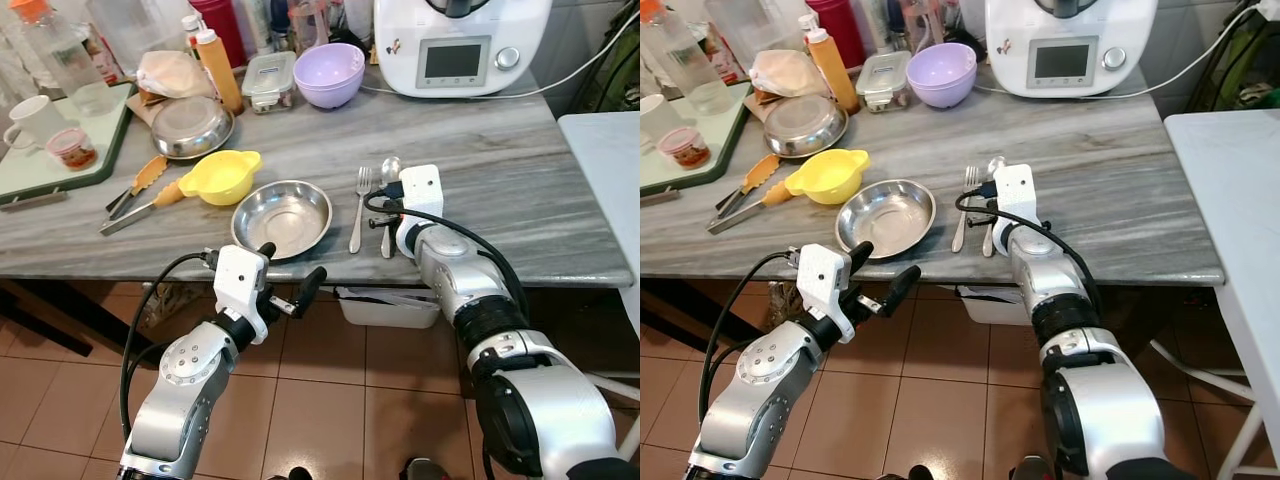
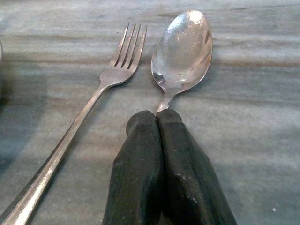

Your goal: Setting the table

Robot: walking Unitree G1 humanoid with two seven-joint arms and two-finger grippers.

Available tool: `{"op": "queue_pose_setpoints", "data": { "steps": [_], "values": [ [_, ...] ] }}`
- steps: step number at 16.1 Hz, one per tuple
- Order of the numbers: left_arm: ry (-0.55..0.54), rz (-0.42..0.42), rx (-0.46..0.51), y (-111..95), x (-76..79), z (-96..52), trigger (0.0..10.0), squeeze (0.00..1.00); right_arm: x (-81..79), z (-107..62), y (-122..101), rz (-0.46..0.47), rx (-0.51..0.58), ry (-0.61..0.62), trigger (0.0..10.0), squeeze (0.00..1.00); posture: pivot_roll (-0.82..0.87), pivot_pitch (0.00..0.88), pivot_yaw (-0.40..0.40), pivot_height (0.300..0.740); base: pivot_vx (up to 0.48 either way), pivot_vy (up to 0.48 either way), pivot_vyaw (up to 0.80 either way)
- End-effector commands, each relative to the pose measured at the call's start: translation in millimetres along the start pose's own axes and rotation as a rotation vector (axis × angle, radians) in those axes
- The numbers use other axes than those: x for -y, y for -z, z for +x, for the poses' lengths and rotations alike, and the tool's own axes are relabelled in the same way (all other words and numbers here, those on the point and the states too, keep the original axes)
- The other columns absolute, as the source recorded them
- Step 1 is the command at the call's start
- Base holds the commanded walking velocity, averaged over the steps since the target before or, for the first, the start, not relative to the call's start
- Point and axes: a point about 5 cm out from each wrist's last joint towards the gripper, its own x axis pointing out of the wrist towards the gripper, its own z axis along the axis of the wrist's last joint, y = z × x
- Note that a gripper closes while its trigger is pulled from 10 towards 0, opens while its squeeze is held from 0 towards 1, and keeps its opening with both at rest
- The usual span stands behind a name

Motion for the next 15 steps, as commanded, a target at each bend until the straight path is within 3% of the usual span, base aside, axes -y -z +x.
{"op": "queue_pose_setpoints", "data": {
  "steps": [1, 6, 7, 8, 15],
  "values": [
    [-0.013, 0.011, -0.008, 0.2, -2.8, -4.6, 10.0, 0.0, -12.9, -0.3, 26.7, -0.005, -0.115, -0.047, 0.0, 0.0, -0.26, 0.192, 0.195, 0.74, 0.0, 0.0, 0.0],
    [-0.014, 0.013, -0.007, -0.1, -2.6, -3.7, 10.0, 0.0, -17.9, 0.2, 27.4, -0.011, -0.113, -0.058, 0.0, 0.0, -0.26, 0.19, 0.195, 0.74, 0.0, 0.0, 0.0],
    [-0.012, 0.013, -0.008, 0.0, -2.2, -3.4, 10.0, 0.0, -16.8, -0.3, 28.3, -0.006, -0.11, -0.054, 9.9, 0.24, -0.27, 0.19, 0.195, 0.74, 0.0, 0.0, 0.0],
    [-0.012, 0.013, -0.008, 0.0, -2.2, -3.2, 10.0, 0.0, -15.4, -0.6, 27.9, -0.01, -0.102, -0.041, 10.0, 1.0, -0.27, 0.19, 0.195, 0.74, 0.0, 0.0, 0.0],
    [-0.01, 0.012, -0.002, -0.7, -0.9, -1.0, 10.0, 0.0, -9.4, -3.5, 16.8, -0.058, -0.029, 0.007, 10.0, 1.0, -0.27, 0.183, 0.195, 0.74, 0.0, 0.0, 0.0]
  ]
}}
